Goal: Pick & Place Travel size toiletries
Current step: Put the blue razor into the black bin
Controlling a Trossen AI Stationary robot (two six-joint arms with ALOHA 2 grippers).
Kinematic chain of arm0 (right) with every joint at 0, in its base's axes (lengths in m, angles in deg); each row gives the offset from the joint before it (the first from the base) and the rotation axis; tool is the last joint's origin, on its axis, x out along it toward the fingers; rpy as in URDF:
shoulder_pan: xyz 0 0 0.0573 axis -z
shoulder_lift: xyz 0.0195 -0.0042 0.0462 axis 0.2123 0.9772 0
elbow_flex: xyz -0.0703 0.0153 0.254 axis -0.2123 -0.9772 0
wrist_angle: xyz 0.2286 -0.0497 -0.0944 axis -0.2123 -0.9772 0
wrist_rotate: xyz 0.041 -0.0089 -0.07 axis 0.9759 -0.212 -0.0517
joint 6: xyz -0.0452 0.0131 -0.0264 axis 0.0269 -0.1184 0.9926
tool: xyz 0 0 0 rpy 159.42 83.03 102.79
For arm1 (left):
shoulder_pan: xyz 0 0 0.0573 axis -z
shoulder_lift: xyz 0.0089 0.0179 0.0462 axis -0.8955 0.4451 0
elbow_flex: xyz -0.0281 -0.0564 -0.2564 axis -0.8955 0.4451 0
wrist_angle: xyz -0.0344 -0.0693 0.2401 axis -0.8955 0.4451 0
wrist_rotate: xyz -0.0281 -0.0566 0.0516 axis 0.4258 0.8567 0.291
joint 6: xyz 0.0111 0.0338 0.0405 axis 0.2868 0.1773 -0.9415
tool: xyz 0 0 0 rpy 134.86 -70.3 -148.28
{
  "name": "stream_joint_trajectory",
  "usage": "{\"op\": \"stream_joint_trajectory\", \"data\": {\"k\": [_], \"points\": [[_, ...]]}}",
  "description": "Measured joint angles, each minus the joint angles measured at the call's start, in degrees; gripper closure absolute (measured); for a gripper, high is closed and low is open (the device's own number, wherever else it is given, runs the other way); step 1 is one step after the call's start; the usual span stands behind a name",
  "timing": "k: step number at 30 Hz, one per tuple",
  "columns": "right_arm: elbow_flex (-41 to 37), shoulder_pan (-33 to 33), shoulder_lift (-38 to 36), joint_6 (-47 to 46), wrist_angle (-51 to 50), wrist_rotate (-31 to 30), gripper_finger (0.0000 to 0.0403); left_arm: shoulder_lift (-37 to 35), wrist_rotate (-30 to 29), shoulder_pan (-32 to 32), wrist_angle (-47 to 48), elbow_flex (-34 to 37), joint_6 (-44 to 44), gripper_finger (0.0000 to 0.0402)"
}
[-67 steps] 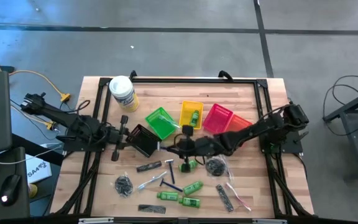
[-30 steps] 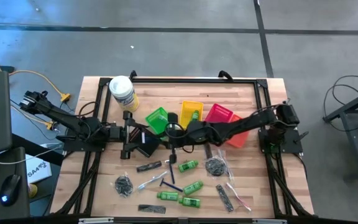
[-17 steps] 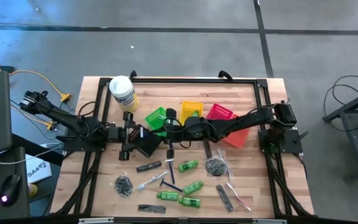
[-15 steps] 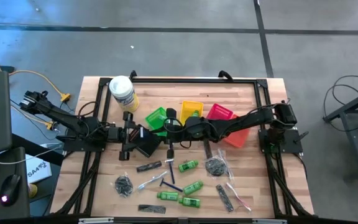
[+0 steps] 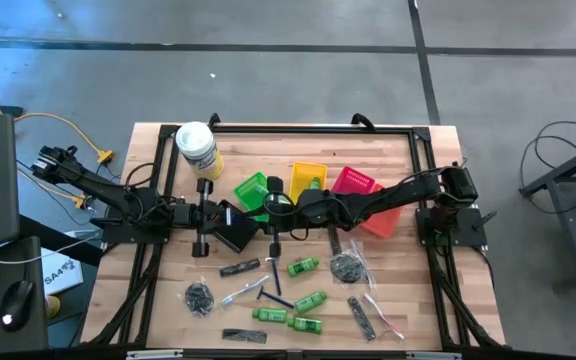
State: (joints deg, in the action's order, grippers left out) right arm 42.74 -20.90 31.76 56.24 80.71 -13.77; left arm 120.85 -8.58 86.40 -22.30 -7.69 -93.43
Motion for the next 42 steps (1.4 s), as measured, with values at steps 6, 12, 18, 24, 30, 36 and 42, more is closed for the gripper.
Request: {"op": "stream_joint_trajectory", "data": {"k": [6, 12, 18, 24, 30, 36, 42], "points": [[0.0, 0.0, 0.0, 0.0, -0.2, 0.0, 0.0365, 0.0, 0.0, 0.0, 0.4, 0.0, -0.5, 0.0384], [0.0, -0.3, -0.1, -0.3, -2.3, -1.5, 0.0283, -0.8, 0.2, 0.1, 1.1, 0.0, -1.4, 0.0384], [0.0, -2.3, -2.9, 0.1, -6.3, -4.6, 0.0191, -4.8, -1.3, 0.1, 8.6, -0.3, -2.7, 0.0384], [0.0, -5.5, -7.1, -1.2, -15.8, -7.6, 0.0177, -7.8, -6.8, 0.1, 30.9, -6.1, 1.4, 0.0384], [-1.6, -10.7, -11.0, -3.0, -24.3, -18.2, 0.0213, -7.7, -11.1, 0.1, 44.9, -8.4, 4.6, 0.0384], [-11.8, -16.6, -20.7, -6.1, -23.8, -26.9, 0.0279, -7.5, -10.8, 0.1, 54.1, -8.5, 7.6, 0.0384], [-31.1, -22.6, -33.7, -8.0, -13.6, -34.5, 0.0369, -3.0, -10.1, 0.1, 61.4, -8.4, 9.0, 0.0384]]}}
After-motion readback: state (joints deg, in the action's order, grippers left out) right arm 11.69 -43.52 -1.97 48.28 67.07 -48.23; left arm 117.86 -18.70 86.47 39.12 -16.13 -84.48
